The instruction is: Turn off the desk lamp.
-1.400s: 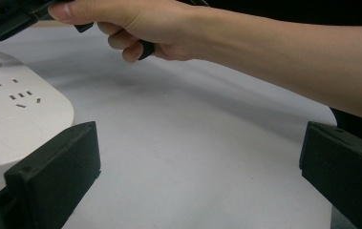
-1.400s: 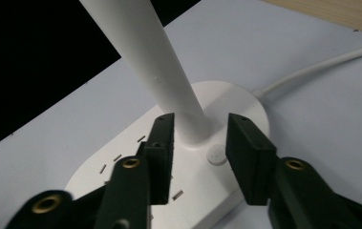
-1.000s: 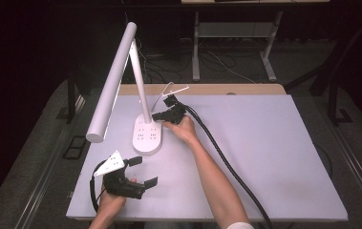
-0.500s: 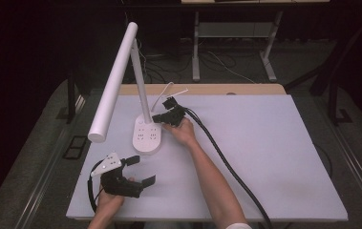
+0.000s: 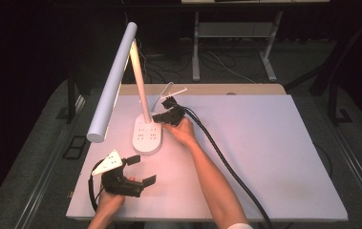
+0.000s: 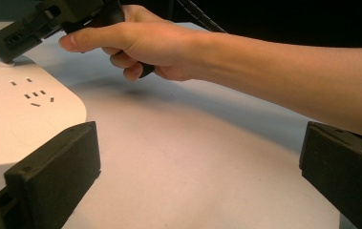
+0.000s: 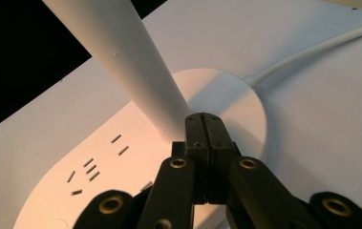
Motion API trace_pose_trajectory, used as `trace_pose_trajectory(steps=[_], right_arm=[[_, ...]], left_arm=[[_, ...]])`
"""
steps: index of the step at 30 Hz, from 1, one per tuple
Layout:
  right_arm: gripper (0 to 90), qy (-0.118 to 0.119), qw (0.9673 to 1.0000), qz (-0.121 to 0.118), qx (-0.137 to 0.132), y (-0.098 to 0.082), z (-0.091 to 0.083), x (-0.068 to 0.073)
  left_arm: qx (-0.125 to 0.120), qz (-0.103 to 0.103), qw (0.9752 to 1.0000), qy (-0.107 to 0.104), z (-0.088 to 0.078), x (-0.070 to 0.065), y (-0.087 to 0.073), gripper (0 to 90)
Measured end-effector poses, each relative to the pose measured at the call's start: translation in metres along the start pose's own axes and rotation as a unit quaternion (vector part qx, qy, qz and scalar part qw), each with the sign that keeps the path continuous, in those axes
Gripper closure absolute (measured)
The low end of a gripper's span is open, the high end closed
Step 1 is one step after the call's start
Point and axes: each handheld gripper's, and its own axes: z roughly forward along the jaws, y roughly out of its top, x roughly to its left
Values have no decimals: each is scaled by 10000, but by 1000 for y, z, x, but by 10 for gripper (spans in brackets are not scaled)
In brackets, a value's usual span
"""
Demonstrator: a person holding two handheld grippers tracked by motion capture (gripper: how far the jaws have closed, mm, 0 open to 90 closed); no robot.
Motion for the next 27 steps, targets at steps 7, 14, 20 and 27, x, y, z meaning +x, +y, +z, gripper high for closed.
trace_pose_trajectory(steps=[7, 14, 20, 27], right_arm=[[900, -26, 10000, 43, -41, -3, 1, 1], [900, -115, 9999, -11, -47, -2, 1, 3], [900, -162, 9998, -48, -43, -1, -1, 3], [900, -117, 9999, -9, -5, 0, -2, 1]], left_arm=[[-4, 6, 10000, -13, 1, -2, 0, 0], [-15, 9, 10000, -23, 1, -1, 0, 0], [-2, 21, 10000, -38, 1, -1, 0, 0], [-13, 14, 10000, -30, 1, -1, 0, 0]])
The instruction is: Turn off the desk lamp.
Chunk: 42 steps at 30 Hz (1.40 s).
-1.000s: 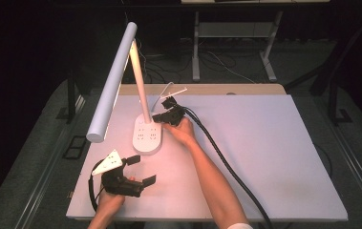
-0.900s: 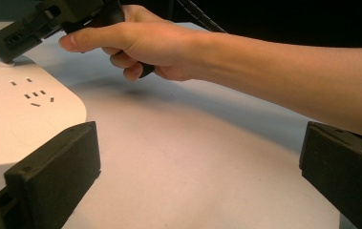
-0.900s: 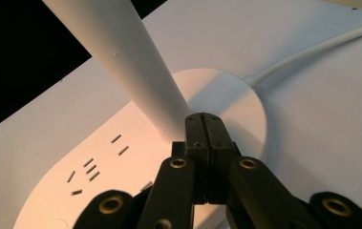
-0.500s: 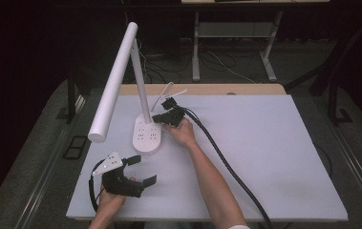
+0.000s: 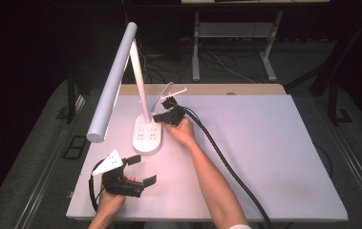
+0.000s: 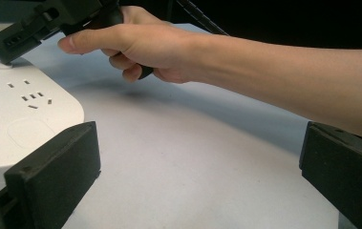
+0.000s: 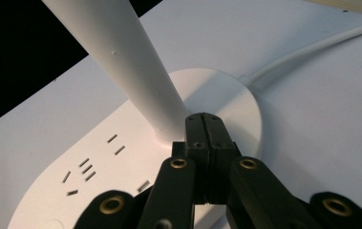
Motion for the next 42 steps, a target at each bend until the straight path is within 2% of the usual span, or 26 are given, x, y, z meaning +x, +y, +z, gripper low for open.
trace_pose_trajectory(steps=[24, 27, 32, 35, 36, 42], right_arm=[[900, 59, 9999, 96, -126, -5, 0, -3], [900, -25, 10000, -13, -81, -4, 0, -1], [900, -68, 10000, -47, -42, -3, 0, 1], [900, -63, 10000, -60, -37, -3, 0, 1], [900, 57, 9999, 52, -82, -3, -1, -1], [900, -15, 10000, -26, 19, -2, -4, 0]], left_arm=[[9, 4, 10000, -11, 1, -2, 0, 0], [5, -4, 10000, -8, 0, -2, 0, 0], [11, 7, 10000, -15, 1, -2, 0, 0], [10, 1, 10000, -22, 1, -2, 0, 0], [11, 4, 10000, -23, 1, -1, 0, 0], [-13, -9, 10000, -26, 0, -1, 0, 0]])
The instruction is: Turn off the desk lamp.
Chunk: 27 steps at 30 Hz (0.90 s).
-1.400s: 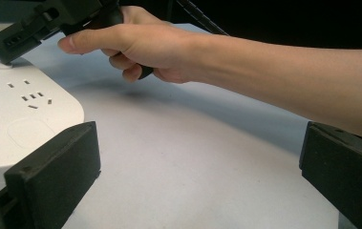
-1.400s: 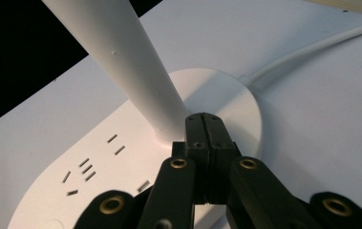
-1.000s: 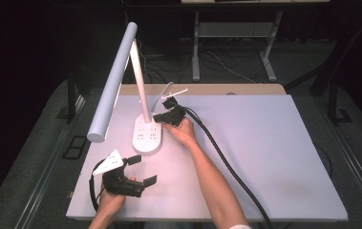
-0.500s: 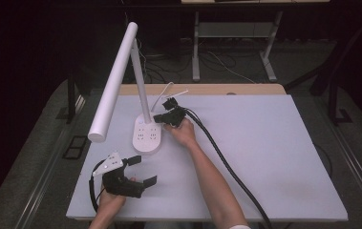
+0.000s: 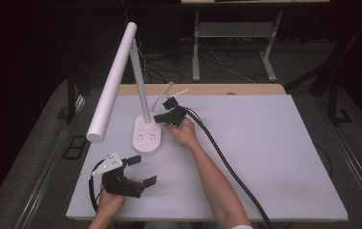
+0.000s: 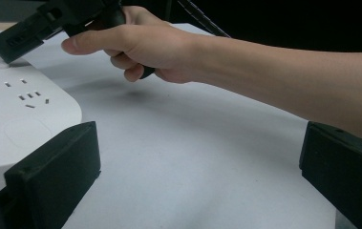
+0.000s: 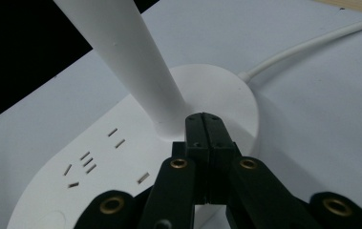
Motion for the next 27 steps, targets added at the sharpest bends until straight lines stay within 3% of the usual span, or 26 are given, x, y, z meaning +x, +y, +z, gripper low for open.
trace_pose_trajectory(steps=[13, 27], right_arm=[[900, 10, 9998, -181, -1, -2, -19, 7], [900, -74, 9991, -409, -60, -2, -72, 9]], left_arm=[[31, 28, 10000, -35, 1, -2, 0, 0], [53, 48, 10000, -39, 3, -3, 0, 0]])
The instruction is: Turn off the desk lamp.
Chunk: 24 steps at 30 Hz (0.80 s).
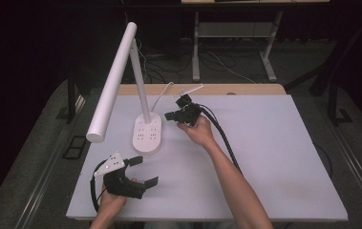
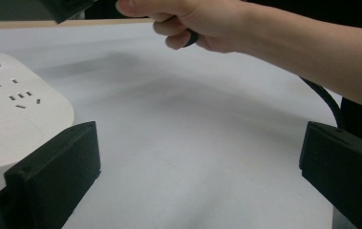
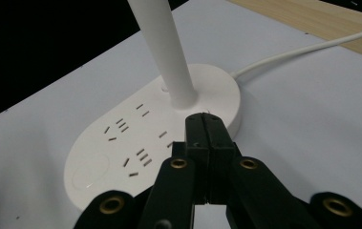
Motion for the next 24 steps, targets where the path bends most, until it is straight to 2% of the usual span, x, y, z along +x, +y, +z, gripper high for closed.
trace_pose_trajectory(steps=[2, 11, 12, 13, 15, 20, 21, 24], right_arm=[[900, -15, 10000, -20, -4, -1, -4, 0], [900, -48, 9999, 0, -136, -13, -49, -4], [900, -48, 9999, 0, -136, -13, -49, -4], [900, -60, 9999, 9, -144, -16, -59, -5], [900, -61, 9999, 6, -135, -18, -63, -5], [900, -90, 9997, 54, -216, -29, -86, -8], [899, -93, 9996, 66, -254, -36, -95, -8], [900, -73, 9995, 116, -279, -42, -104, -8]], left_arm=[[6, 7, 10000, 8, 0, 0, 0, 0], [22, 25, 10000, 1, 0, -1, 0, 0], [23, 26, 10000, 2, 0, -1, 0, 0], [34, 37, 10000, -1, 0, -1, 0, 0], [27, 29, 10000, 1, 0, -1, 0, 0], [33, 19, 10000, 0, 0, -2, -1, 0], [37, 29, 10000, -1, 0, -2, -1, 0], [50, 42, 10000, 0, 1, -2, -1, 0]])
